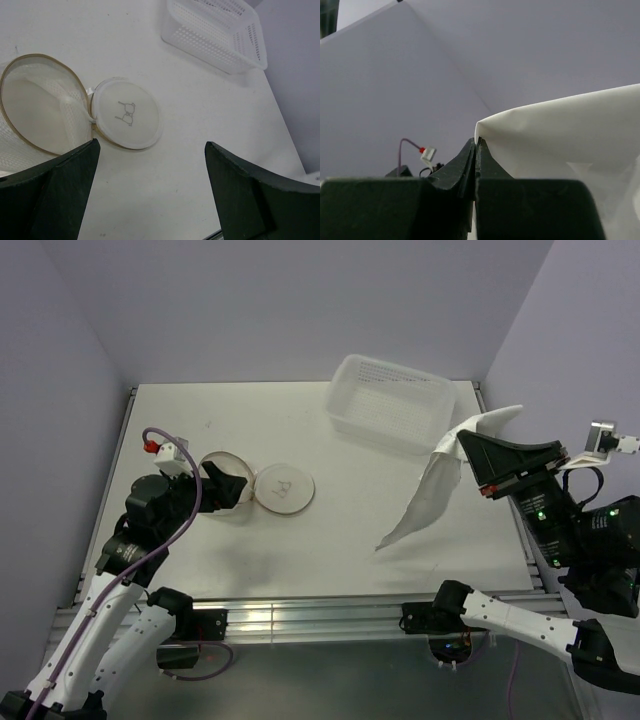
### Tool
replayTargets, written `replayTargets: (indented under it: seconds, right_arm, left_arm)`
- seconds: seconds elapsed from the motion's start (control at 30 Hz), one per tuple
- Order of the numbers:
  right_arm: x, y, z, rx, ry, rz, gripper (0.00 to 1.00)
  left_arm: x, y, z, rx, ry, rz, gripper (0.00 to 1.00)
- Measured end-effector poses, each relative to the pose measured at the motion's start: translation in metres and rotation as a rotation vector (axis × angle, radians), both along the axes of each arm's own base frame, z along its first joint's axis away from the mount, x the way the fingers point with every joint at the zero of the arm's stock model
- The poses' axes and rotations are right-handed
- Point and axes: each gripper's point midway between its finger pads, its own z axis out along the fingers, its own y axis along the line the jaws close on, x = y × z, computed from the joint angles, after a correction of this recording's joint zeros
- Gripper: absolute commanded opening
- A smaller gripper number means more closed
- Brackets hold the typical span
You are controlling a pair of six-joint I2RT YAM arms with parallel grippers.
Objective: Place the bra in the laundry bag and zip it closed
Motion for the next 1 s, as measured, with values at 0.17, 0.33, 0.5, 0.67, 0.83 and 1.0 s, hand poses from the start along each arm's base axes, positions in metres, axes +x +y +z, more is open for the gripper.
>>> replayTargets:
  seconds: [0.17,0.33,0.5,0.67,0.83,1.0]
  right_arm:
    - [-0.013,0.007,-0.001,-0.029,0.035,0.090,0.00]
    - [0.001,0.039,-0.039,-0.095,0.137,0.123,0.00]
    - [0.043,0.085,-0.151,-0.286,0.343,0.063,0.00]
    - [0.104,0.106,-0.260,-0.446,0.571,-0.034,0.00]
    - [0.161,0.110,-0.333,-0.535,0.724,-0.139,0.00]
    - [0.213,0.122,-0.362,-0.562,0.771,-0.194,0.00]
  left_arm:
    - [0.000,0.000,0.000,-0.001,0.000,0.001,0.93]
    - [0.000,-0.003,0.001,-0.022,0.010,-0.005,0.93]
    - [-0.003,-0.012,-0.003,-0.071,0.030,-0.037,0.93]
    - [-0.003,-0.018,-0.019,-0.100,0.070,-0.055,0.93]
    - [0.002,-0.023,-0.029,-0.108,0.103,-0.065,0.92]
    - [0.005,-0.026,-0.023,-0.137,0.086,-0.065,0.93]
